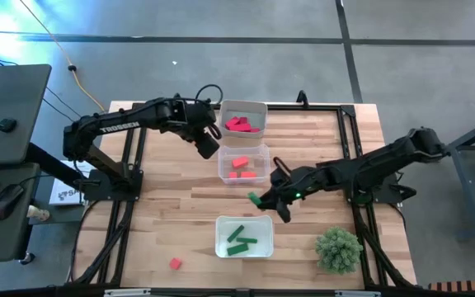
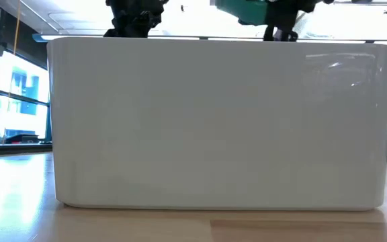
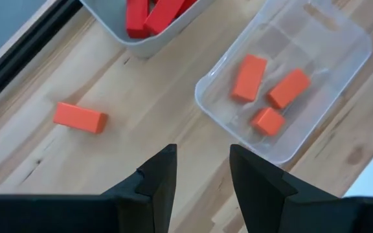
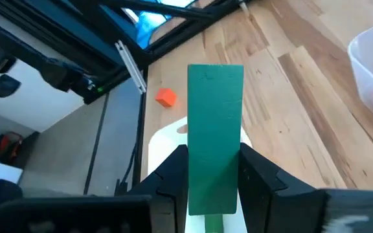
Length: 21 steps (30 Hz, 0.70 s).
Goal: Sort & place blocks by color
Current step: Put the green block into the white bin
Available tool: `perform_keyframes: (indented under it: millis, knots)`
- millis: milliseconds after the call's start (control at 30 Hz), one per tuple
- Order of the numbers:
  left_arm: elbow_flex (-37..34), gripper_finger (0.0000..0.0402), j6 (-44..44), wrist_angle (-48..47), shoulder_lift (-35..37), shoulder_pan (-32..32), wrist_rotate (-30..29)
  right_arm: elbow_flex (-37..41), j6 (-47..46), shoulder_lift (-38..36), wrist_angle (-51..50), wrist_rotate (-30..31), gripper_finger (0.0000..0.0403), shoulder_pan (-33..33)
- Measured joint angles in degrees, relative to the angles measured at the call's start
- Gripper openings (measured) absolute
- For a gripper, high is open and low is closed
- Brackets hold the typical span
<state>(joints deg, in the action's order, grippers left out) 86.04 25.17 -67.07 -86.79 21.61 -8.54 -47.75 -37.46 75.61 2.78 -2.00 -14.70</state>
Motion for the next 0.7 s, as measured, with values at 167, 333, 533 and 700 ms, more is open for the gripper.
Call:
perform_keyframes:
  millis: [167, 333, 533, 700]
  knots:
    - [-1.8, 0.0133, -0.6, 0.0, 0.0, 0.0, -0.1, -7.1, 0.5, 5.6, -8.5, -0.8, 0.0079, 0.0]
    - [-3.0, 0.0133, -1.9, 0.0, 0.0, 0.0, -0.1, -14.8, 2.4, 12.1, -16.6, -4.8, 0.0079, -0.1]
    - [-3.1, 0.0133, -2.8, 0.1, 0.0, 0.0, -0.1, -23.4, 5.4, 20.1, -25.1, -7.8, 0.0080, -0.8]
    - [-3.1, 0.0133, -4.6, 0.0, 0.0, 0.0, -0.1, -28.3, 7.5, 25.6, -28.0, -11.4, 0.0080, -1.6]
